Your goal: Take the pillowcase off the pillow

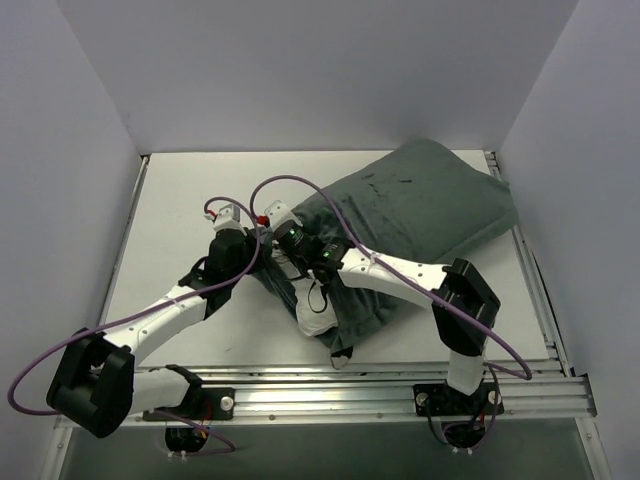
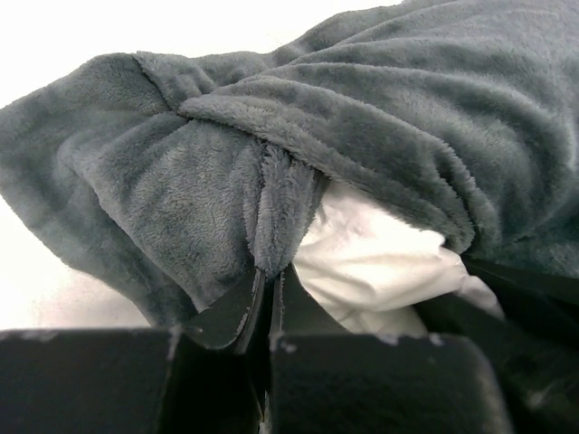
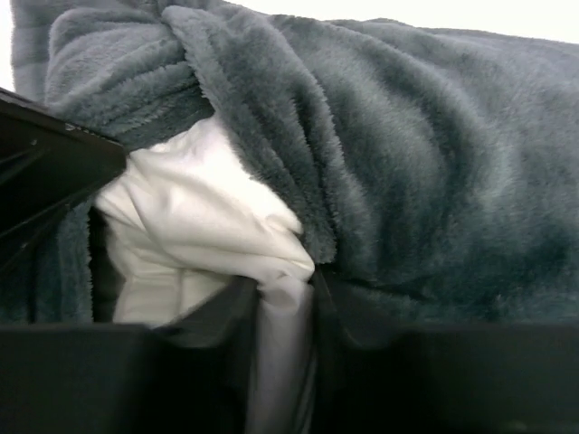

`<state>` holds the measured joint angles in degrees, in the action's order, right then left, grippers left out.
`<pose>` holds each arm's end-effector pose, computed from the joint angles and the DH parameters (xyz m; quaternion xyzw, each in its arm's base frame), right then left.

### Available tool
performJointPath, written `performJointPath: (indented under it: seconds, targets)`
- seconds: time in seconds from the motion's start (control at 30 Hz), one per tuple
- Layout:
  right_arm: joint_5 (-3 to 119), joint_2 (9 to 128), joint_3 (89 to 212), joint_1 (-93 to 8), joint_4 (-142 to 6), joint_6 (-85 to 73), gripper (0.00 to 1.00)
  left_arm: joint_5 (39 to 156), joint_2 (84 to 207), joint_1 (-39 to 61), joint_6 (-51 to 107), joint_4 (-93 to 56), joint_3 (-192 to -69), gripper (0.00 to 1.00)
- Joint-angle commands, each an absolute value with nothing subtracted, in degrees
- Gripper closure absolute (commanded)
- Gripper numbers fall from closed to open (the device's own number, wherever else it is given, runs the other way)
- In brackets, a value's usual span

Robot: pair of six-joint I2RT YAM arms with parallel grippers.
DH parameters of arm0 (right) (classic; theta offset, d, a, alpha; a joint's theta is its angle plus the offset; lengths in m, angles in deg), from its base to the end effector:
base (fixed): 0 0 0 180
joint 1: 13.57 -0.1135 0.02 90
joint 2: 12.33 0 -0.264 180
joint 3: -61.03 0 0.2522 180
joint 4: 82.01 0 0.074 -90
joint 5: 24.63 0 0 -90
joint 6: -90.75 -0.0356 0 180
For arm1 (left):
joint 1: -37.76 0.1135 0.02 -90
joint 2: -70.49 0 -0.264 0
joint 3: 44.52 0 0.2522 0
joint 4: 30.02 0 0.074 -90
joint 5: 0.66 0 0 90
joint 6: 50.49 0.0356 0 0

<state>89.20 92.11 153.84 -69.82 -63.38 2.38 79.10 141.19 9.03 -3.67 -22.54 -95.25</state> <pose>0.2480 0.3453 0.2646 -0.3206 0.7923 0.0645 0.5151 0.2368 -0.1226 0.2263 -0.1530 0.8387 -0.2419 0.4633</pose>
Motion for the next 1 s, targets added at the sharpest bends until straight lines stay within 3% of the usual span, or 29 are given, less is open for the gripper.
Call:
performJointPath:
  seconds: [0.0,0.03,0.27,0.43,0.73,0.97]
  targets:
    - [97.6,95.5,153.2,-65.3,-54.4,1.5,0.95,76.1,138.7,9.6,-2.2,-18.5,-95.2,0.98]
    - [98.3,94.9,154.3,-65.0,-54.4,1.3,1.00,75.8,138.3,9.6,-2.2,-18.4,-95.2,0.98]
    - [98.0,83.0,154.1,-61.0,-57.5,-3.9,1.00,70.9,137.8,10.7,-2.1,-11.2,-97.7,0.98]
    - [91.6,72.1,150.9,-51.6,-57.0,-9.2,1.00,66.1,135.8,12.4,-4.3,-6.9,-98.1,0.98]
    - [68.1,57.6,144.3,-37.1,-60.1,-12.9,1.00,63.8,135.1,13.7,-7.0,-6.4,-96.5,0.98]
    - [46.1,52.3,143.4,-35.8,-65.6,-13.6,1.00,67.6,137.6,13.6,-8.4,-13.4,-94.9,0.98]
